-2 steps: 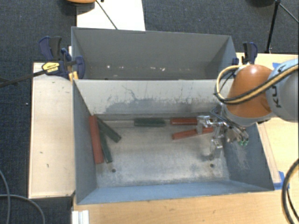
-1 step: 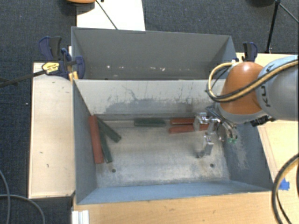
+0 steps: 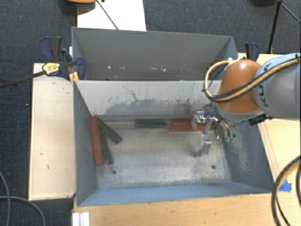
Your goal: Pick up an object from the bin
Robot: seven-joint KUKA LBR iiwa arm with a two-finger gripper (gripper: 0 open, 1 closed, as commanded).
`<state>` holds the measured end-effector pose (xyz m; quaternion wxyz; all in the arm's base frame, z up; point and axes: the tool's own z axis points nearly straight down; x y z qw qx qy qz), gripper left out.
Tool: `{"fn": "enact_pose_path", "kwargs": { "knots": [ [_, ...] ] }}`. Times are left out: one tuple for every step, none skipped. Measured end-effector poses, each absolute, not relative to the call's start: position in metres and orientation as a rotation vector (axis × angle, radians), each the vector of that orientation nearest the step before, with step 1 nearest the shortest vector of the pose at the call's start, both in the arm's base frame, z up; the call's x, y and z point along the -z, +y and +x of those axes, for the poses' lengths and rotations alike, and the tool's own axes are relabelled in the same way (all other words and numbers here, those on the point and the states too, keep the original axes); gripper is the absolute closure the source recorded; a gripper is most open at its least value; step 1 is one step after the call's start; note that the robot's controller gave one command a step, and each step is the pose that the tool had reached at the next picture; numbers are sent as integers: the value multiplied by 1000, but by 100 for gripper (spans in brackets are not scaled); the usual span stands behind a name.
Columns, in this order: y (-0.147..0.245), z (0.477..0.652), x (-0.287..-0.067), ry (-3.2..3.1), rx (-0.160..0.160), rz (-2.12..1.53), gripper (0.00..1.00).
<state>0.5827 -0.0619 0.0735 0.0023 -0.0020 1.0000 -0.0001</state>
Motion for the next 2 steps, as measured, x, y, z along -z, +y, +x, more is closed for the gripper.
{"fn": "enact_pose_path", "kwargs": {
  "knots": [
    [-9, 589, -71, 3129, -1, 203, 100],
    [-10, 588, -71, 3131, 0, 198, 0]
  ]
}}
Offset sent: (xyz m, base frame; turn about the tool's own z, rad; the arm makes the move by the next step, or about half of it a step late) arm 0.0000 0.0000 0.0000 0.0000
